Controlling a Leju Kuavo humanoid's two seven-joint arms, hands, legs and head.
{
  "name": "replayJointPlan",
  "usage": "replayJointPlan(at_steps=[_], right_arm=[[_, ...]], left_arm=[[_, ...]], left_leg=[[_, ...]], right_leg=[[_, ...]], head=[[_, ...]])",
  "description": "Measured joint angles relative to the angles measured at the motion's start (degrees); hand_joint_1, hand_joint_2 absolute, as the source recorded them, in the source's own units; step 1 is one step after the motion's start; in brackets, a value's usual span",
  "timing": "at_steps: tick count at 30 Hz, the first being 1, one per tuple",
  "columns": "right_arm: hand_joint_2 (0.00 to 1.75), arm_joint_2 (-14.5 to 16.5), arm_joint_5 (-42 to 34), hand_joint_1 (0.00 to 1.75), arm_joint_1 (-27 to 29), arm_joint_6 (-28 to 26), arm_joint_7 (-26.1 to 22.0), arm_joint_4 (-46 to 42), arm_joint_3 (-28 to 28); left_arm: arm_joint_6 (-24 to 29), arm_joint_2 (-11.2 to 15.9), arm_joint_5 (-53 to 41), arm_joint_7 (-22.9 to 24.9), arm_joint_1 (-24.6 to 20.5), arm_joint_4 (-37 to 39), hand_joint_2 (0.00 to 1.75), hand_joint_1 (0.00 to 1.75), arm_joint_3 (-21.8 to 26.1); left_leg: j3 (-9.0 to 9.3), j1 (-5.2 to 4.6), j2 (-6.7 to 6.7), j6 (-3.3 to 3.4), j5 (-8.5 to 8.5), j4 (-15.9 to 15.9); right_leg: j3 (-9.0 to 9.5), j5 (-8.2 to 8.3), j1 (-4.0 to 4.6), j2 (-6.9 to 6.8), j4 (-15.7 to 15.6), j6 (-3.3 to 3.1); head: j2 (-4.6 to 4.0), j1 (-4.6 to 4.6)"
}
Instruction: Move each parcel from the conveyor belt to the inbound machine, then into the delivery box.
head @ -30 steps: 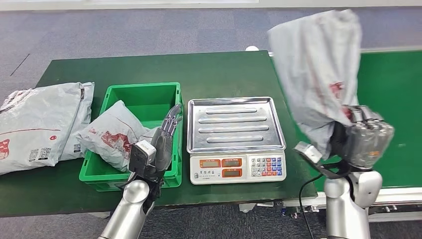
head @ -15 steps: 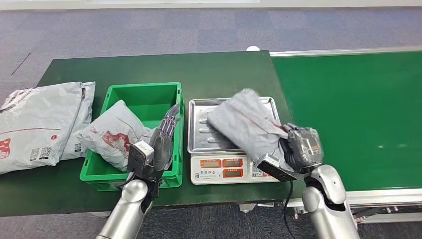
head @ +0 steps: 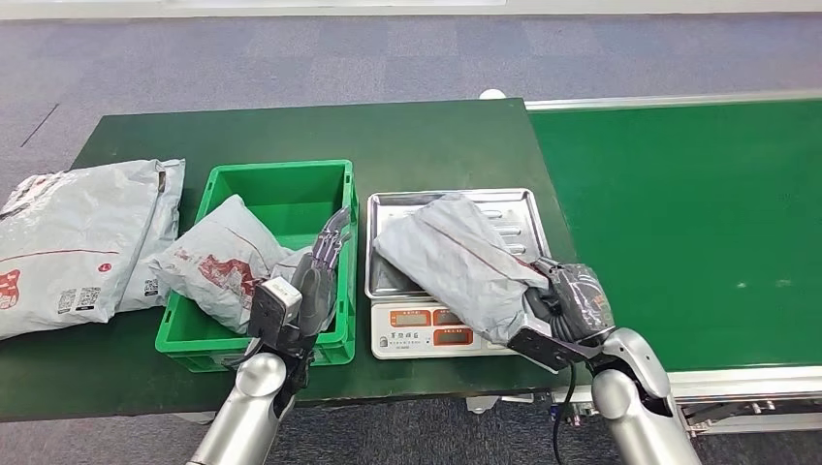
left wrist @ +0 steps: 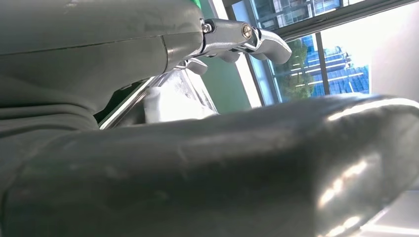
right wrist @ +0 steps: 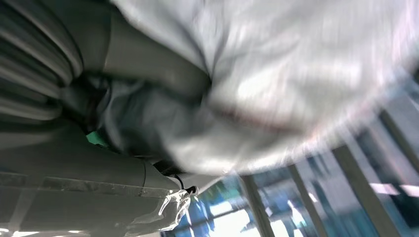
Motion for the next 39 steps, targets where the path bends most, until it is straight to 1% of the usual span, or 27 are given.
replayJointPlan(at_steps=[4,9,12,18,26,28,32,34,36,39], right_arm=[[1.75,0.27,-5.75,0.00,0.80,-1.84,-4.05,-3.18,0.02],[1.75,0.91,-11.96,0.00,1.77,-4.00,-7.09,-6.99,-0.02],[1.75,1.36,-15.05,0.00,2.22,-5.04,-7.60,-9.35,-0.27],[1.75,1.54,-15.69,0.00,2.73,-5.36,-7.60,-11.48,-1.10],[1.75,1.74,-15.70,0.00,3.20,-5.37,-7.52,-12.27,-1.20],[1.75,1.75,-15.41,0.00,3.24,-5.65,-6.73,-12.37,-1.20],[1.75,1.75,-12.68,0.00,3.31,-8.14,-3.34,-12.36,-1.20],[1.75,1.75,-12.93,0.00,3.32,-8.66,-1.75,-12.30,-1.27],[1.75,1.82,-16.19,0.00,3.31,-6.98,0.47,-12.15,-1.70],[1.75,2.17,-24.62,0.00,3.28,-3.22,3.23,-11.85,-3.56]], left_arm=[[0.00,-0.02,0.16,0.13,0.00,0.00,0.00,0.00,0.00],[0.02,-0.02,0.50,0.15,-0.01,0.01,0.00,0.00,-0.01],[0.07,-0.02,0.72,0.15,-0.02,0.02,0.00,0.00,-0.04],[0.15,-0.02,0.74,0.15,-0.02,0.02,0.00,0.00,-0.04],[0.16,-0.02,0.74,0.15,-0.01,0.02,0.00,0.00,-0.04],[0.26,-0.02,0.74,0.15,-0.01,0.02,0.00,0.00,-0.04],[0.56,-0.02,0.80,0.12,0.01,0.02,0.00,0.00,-0.04],[0.59,-0.02,0.91,0.09,0.01,0.02,0.00,0.00,-0.04],[0.59,-0.03,1.11,0.05,0.01,0.07,0.00,0.00,-0.04],[0.48,-0.05,1.68,-0.08,-0.02,0.49,0.00,0.00,-0.04]], left_leg=[[0.01,0.00,0.00,0.00,0.00,0.00],[0.02,0.00,0.03,0.00,0.00,0.00],[0.02,0.00,0.05,0.00,0.00,0.00],[0.02,0.00,0.05,0.00,0.00,0.00],[0.03,0.00,0.05,0.00,0.00,0.00],[0.03,0.00,0.05,0.00,0.00,0.00],[0.03,0.00,0.05,0.00,0.00,0.00],[0.03,0.00,0.05,0.00,0.00,0.00],[0.02,0.00,0.05,0.00,0.00,0.00],[0.02,0.00,0.03,0.00,0.00,0.00]], right_leg=[[0.00,0.00,0.00,0.01,0.00,0.00],[-0.01,0.00,0.00,0.03,0.00,0.00],[-0.01,0.00,0.00,0.05,0.00,0.00],[-0.01,0.00,0.00,0.04,0.00,0.00],[-0.01,0.00,0.00,0.05,0.00,0.00],[-0.01,0.00,0.00,0.05,0.00,0.00],[-0.01,0.00,0.00,0.05,0.00,0.00],[-0.01,0.00,0.00,0.05,0.00,0.00],[-0.01,0.00,0.00,0.04,0.00,0.00],[-0.01,0.00,-0.01,0.03,0.00,0.00]], head=[[0.00,0.00],[0.00,0.00],[0.00,0.00],[0.00,0.00],[0.00,0.00],[0.00,0.00],[0.00,0.00],[0.00,0.00],[0.00,0.00],[0.00,0.00]])
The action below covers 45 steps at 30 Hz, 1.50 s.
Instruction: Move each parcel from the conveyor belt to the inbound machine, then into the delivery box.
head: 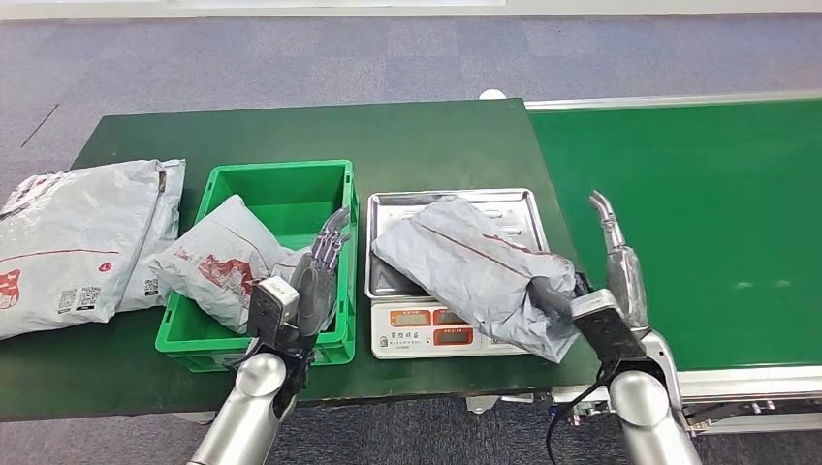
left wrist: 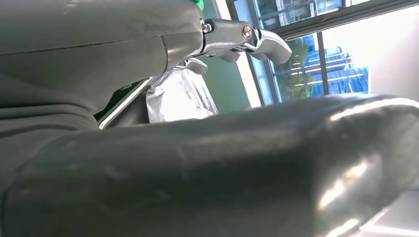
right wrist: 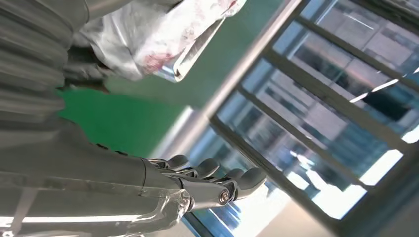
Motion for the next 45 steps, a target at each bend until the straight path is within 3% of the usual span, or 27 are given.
replayJointPlan(at_steps=[3,7,23,29,36,45], right_arm=[[1.75,0.35,-9.06,0.00,-0.05,3.32,-0.06,0.08,-2.74],[1.75,0.69,-19.95,0.00,-0.63,8.55,-1.06,0.87,-6.07],[1.75,1.17,-28.22,0.00,-4.19,14.27,-1.29,6.58,-7.63],[1.75,1.32,-27.40,0.00,-4.19,12.54,-3.11,6.90,-7.68],[1.75,2.20,-26.40,0.00,-4.68,10.06,-5.01,6.90,-8.01],[1.75,2.91,-26.08,0.00,-5.82,9.46,-5.33,6.94,-8.05]], left_arm=[[-0.28,-0.07,0.29,-0.22,-0.20,0.76,0.00,0.00,0.00],[-0.37,-0.19,0.39,-0.90,-0.98,2.17,1.75,0.00,0.00],[-0.15,-0.53,0.20,-2.33,-2.27,4.32,1.75,0.00,0.00],[-0.25,-0.79,-1.87,-2.22,-2.26,4.30,1.75,0.00,-0.42],[1.80,-2.74,-11.71,-0.83,-3.11,5.25,1.75,0.00,-6.19],[3.23,-5.55,-14.62,0.08,-5.96,8.73,1.75,0.00,-11.14]], left_leg=[[0.00,0.00,0.00,0.00,0.00,0.00],[0.00,0.00,0.01,0.00,0.00,0.00],[0.00,0.00,0.02,0.00,0.00,0.00],[0.00,0.00,0.02,0.00,0.00,0.00],[-0.01,-0.02,0.00,0.00,0.00,0.02],[0.00,-0.02,0.00,0.01,0.00,0.02]], right_leg=[[0.00,0.00,0.00,0.00,0.00,0.00],[0.00,0.00,0.00,0.01,0.00,0.00],[0.00,0.01,0.00,0.03,0.00,0.00],[0.00,0.01,0.00,0.03,0.00,0.00],[0.00,0.02,-0.02,0.01,0.00,0.02],[-0.01,0.03,-0.01,0.01,0.00,0.03]], head=[[0.00,0.00],[0.00,0.00],[0.00,0.00],[0.00,0.00],[0.00,0.00],[0.00,0.00]])
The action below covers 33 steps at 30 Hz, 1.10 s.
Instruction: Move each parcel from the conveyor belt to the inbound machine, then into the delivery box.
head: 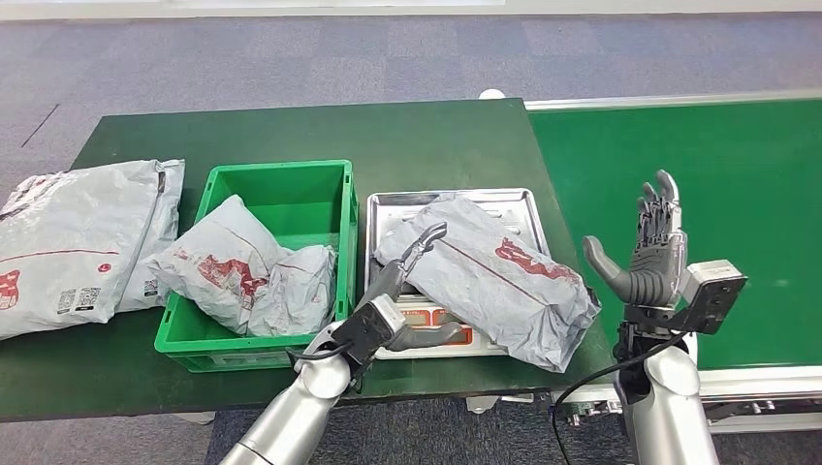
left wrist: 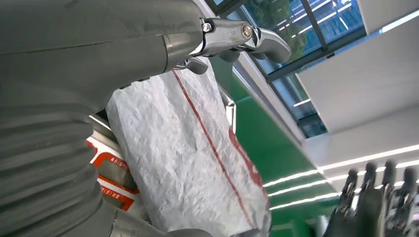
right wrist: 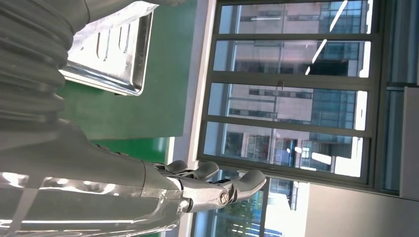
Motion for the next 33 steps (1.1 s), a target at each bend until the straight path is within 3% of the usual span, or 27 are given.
replayJointPlan(at_steps=[5,13,16,18,22,33], right_arm=[[1.75,0.05,1.05,0.00,-0.43,-1.46,-1.27,0.19,0.00],[1.75,0.13,0.80,0.00,-2.19,-1.58,-3.45,2.57,0.03],[1.75,0.24,0.82,0.00,-2.82,-1.61,-3.60,3.22,0.07],[1.75,0.29,0.85,0.00,-2.98,-1.65,-3.64,3.54,0.07],[1.75,0.38,0.93,0.00,-3.19,-1.67,-3.78,4.13,0.07],[1.75,1.13,1.63,0.00,-4.20,-2.02,-4.16,5.11,0.46]], left_arm=[[1.30,-2.32,-3.31,4.91,-6.21,6.91,1.75,0.00,-5.31],[2.04,-3.03,5.15,15.43,-16.27,17.90,1.75,0.00,-21.96],[2.28,-3.03,5.95,21.81,-19.08,20.46,1.75,0.00,-28.21],[1.83,-3.03,6.30,25.81,-20.50,21.72,1.75,0.00,-32.10],[1.58,-3.03,6.94,29.43,-22.51,23.43,1.75,0.00,-37.64],[2.71,-3.01,8.31,39.04,-26.16,27.54,1.75,0.00,-46.96]], left_leg=[[-0.03,-0.01,-0.07,0.02,0.02,0.00],[-0.01,-0.03,-0.03,0.04,0.04,0.02],[-0.01,-0.02,-0.04,0.03,0.04,0.02],[-0.01,-0.02,-0.04,0.03,0.04,0.01],[-0.02,-0.02,-0.04,0.03,0.04,0.01],[0.29,-0.02,0.04,0.04,0.02,0.00]], right_leg=[[0.02,0.01,-0.01,-0.09,0.00,0.01],[0.02,0.05,-0.04,-0.01,0.00,0.04],[0.02,0.04,-0.02,-0.02,0.00,0.04],[0.02,0.04,-0.02,-0.01,0.00,0.04],[0.03,0.04,-0.02,-0.02,0.00,0.04],[0.32,0.04,-0.01,0.03,0.00,0.04]], head=[[0.00,0.00],[0.00,0.00],[0.00,0.00],[0.00,0.00],[0.00,0.00],[0.00,0.00]])
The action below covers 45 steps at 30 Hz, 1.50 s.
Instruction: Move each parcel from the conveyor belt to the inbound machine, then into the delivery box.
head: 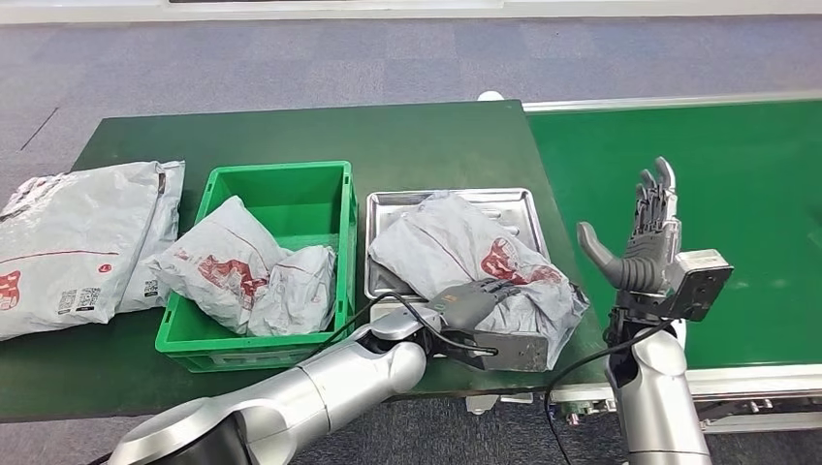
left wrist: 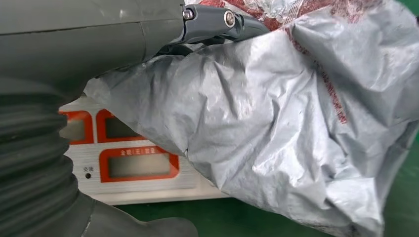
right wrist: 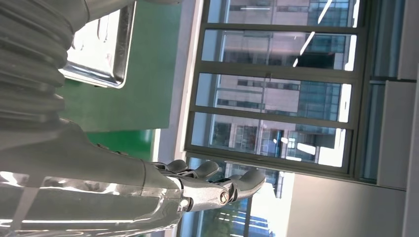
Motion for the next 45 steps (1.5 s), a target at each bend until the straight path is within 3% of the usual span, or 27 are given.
replayJointPlan(at_steps=[3,7,8,17,28,31,36,39,45], right_arm=[[1.75,0.03,0.13,0.00,-0.08,-0.01,0.00,0.01,0.03],[1.75,0.06,0.36,0.00,-0.14,-0.06,0.09,0.05,0.21],[1.75,0.07,0.43,0.00,-0.20,-0.10,0.19,0.08,0.32],[1.75,0.36,0.61,0.00,-1.61,-0.50,0.77,0.60,1.51],[1.75,0.40,1.90,0.00,-3.26,-0.97,2.05,2.38,2.82],[1.75,0.42,2.13,0.00,-3.65,-1.01,2.11,2.90,3.09],[1.75,0.39,2.15,0.00,-4.96,-1.09,2.38,4.10,3.87],[1.75,0.39,1.97,0.00,-5.72,-1.24,2.43,4.96,4.25],[1.75,0.39,1.66,0.00,-6.25,-1.27,2.43,5.98,4.47]], left_arm=[[0.59,0.00,-0.09,0.72,-0.32,0.62,1.75,0.03,-1.03],[2.93,0.00,-0.86,3.24,-0.40,1.44,1.75,1.67,-2.04],[3.90,0.00,-1.00,3.62,-0.41,1.74,1.75,1.75,-2.19],[12.32,0.00,-1.70,3.09,-1.01,4.23,1.75,1.75,-2.49],[22.89,0.02,1.85,-5.56,-0.08,6.59,1.75,1.75,0.61],[27.18,0.02,4.71,-12.43,0.70,6.88,1.75,1.75,3.20],[34.86,0.02,9.91,-31.09,1.82,6.07,1.75,1.75,11.40],[39.35,0.02,8.22,-39.73,2.42,4.49,1.75,1.75,17.78],[40.96,0.02,6.40,-42.38,3.38,2.40,1.75,1.75,25.67]], left_leg=[[0.08,0.00,0.01,0.00,0.00,-0.01],[0.19,0.01,0.03,0.00,0.00,-0.01],[0.21,0.01,0.04,0.00,0.00,-0.01],[0.26,0.01,0.05,0.00,0.04,-0.01],[0.16,0.01,0.01,-0.01,0.02,-0.01],[0.10,0.01,0.01,0.00,0.02,-0.01],[0.06,0.01,0.00,0.00,0.03,-0.01],[0.06,0.01,0.00,0.00,0.03,-0.01],[0.05,0.01,-0.04,0.00,0.03,-0.01]], right_leg=[[0.09,0.00,0.01,0.00,0.00,0.00],[0.18,0.02,0.02,0.01,0.00,-0.01],[0.20,0.02,0.01,0.02,0.00,-0.02],[0.24,0.06,0.01,0.03,0.00,-0.04],[0.18,0.03,0.01,0.02,0.00,-0.03],[0.13,0.02,0.00,0.02,0.00,-0.02],[0.08,0.03,0.00,0.01,0.00,-0.02],[0.08,0.03,0.00,0.01,0.00,-0.02],[0.08,0.03,0.00,-0.01,0.00,-0.02]], head=[[0.00,0.00],[0.00,0.00],[0.00,0.00],[0.00,0.00],[0.00,0.00],[0.00,0.00],[0.00,0.00],[0.00,0.00],[0.00,0.00]])
